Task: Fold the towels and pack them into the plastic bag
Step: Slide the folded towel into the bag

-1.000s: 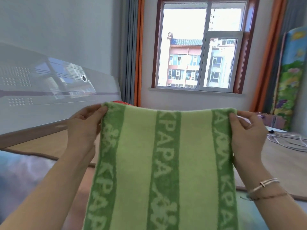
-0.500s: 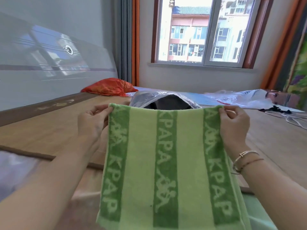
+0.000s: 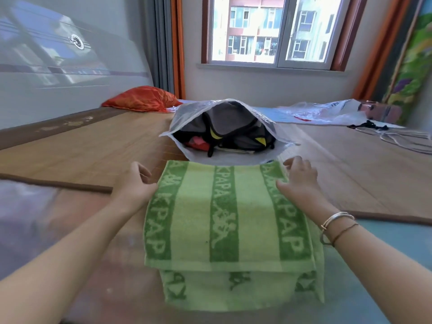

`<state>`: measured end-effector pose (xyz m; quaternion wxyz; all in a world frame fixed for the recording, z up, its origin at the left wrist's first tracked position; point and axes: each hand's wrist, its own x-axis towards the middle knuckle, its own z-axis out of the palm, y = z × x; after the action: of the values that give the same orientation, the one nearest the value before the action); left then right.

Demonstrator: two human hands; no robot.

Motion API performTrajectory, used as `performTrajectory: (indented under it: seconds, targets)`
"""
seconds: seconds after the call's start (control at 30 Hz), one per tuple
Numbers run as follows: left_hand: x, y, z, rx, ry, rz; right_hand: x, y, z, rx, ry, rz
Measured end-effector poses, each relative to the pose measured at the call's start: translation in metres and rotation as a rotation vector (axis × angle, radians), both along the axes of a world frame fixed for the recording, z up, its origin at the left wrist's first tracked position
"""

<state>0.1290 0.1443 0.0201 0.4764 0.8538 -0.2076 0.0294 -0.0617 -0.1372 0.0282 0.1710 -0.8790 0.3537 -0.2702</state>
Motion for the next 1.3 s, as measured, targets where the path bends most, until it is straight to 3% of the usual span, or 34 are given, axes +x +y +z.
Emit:
performTrajectory:
  seconds: [0.07,0.2,0.3,0.37,0.43,0.57,0.7,0.83,0.97,1.1,1.17,1.2,1.27,1.3]
  targets:
    - [-0.030,0.006,-0.003,0.100,-0.133,-0.067,-0.028,0.021,-0.005,-0.018,0.002,0.020]
    - [-0.099,-0.001,-0.009,0.223,-0.344,-0.424,-0.081,0.048,-0.007,0.079,0.122,0.033]
    - [-0.143,-0.023,-0.022,0.307,-0.438,-0.659,-0.111,0.050,-0.010,0.086,0.399,-0.046]
    - [-0.167,-0.042,-0.028,0.355,-0.488,-0.721,-0.123,0.048,-0.018,0.202,0.610,-0.043]
    - [-0.181,-0.062,-0.033,0.396,-0.542,-0.732,-0.130,0.047,-0.027,0.328,0.689,-0.004]
    - [-0.195,-0.096,-0.040,0.448,-0.582,-0.709,-0.133,0.049,-0.039,0.500,0.615,0.105]
    - [-0.202,-0.115,-0.042,0.531,-0.610,-0.641,-0.141,0.052,-0.026,0.684,0.364,0.187]
    - [-0.200,-0.119,-0.036,0.499,-0.550,-0.655,-0.144,0.059,-0.012,0.826,0.107,0.182]
    - [-0.191,-0.110,-0.024,0.201,-0.258,-0.685,-0.136,0.064,-0.003,0.840,-0.145,0.166]
    - [-0.177,-0.096,-0.007,-0.093,-0.043,-0.629,-0.127,0.073,0.011,0.929,-0.394,0.323]
    - [-0.170,-0.088,0.000,-0.195,0.061,-0.604,-0.122,0.077,0.014,0.844,-0.330,0.424]
    - [-0.167,-0.084,0.001,-0.218,0.087,-0.585,-0.120,0.076,0.014,0.701,-0.233,0.421]
    - [-0.159,-0.077,-0.004,-0.206,0.100,-0.544,-0.118,0.076,0.011,0.378,0.102,0.388]
    - [-0.155,-0.074,-0.008,-0.187,0.104,-0.525,-0.118,0.076,0.009,0.317,0.300,0.376]
